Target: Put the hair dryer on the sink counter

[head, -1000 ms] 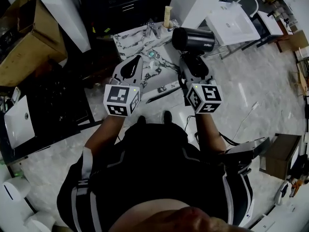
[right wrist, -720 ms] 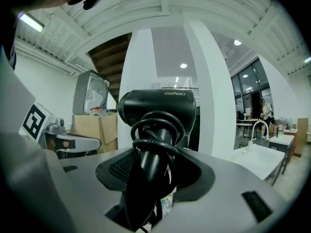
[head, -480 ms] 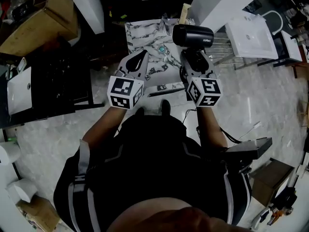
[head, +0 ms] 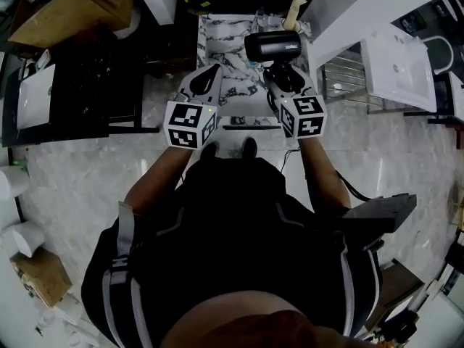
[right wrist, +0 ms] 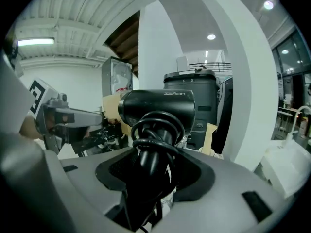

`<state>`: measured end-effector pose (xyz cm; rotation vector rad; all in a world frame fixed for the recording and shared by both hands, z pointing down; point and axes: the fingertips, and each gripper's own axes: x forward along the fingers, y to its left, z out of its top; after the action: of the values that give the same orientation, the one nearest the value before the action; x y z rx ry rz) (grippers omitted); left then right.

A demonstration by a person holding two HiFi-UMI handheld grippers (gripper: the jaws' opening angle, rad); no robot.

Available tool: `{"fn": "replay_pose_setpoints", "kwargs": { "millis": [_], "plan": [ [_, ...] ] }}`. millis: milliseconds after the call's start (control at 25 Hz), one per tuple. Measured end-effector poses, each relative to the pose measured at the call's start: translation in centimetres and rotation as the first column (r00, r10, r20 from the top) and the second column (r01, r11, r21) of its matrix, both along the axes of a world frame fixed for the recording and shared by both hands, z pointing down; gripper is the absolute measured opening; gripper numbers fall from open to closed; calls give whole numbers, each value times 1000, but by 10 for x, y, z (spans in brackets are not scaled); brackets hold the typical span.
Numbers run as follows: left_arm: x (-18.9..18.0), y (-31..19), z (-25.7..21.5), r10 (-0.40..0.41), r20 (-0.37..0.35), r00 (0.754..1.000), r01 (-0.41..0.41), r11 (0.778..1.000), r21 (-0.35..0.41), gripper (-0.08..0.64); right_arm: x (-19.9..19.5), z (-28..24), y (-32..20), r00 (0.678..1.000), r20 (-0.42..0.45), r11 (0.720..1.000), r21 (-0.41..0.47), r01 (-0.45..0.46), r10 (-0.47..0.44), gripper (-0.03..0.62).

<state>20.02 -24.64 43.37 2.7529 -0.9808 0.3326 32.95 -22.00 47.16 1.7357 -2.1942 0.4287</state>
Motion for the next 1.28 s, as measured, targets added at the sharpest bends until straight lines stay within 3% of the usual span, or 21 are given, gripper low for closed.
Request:
{"fn": "replay_pose_setpoints", "kwargs": {
  "millis": [240,640,920,1280],
  "plan": [
    [6,1,32,-75,42,996,78,994,-71,2,-1,45,-8,989,-12,985,-85,147,-149,230],
    [19,-1,80,-161,75,984,170,976,-134,2,5,127,-29,962,-32,940,-222,257,-271,230],
    [18,4,119,-218,99,971,235,949,-209,2,-7,174,-30,913,-77,883,-299,362,-400,230],
    [22,2,141,-247,127,961,272,931,-245,2,-10,230,-43,900,-43,822,-428,375,-433,230]
  ]
}}
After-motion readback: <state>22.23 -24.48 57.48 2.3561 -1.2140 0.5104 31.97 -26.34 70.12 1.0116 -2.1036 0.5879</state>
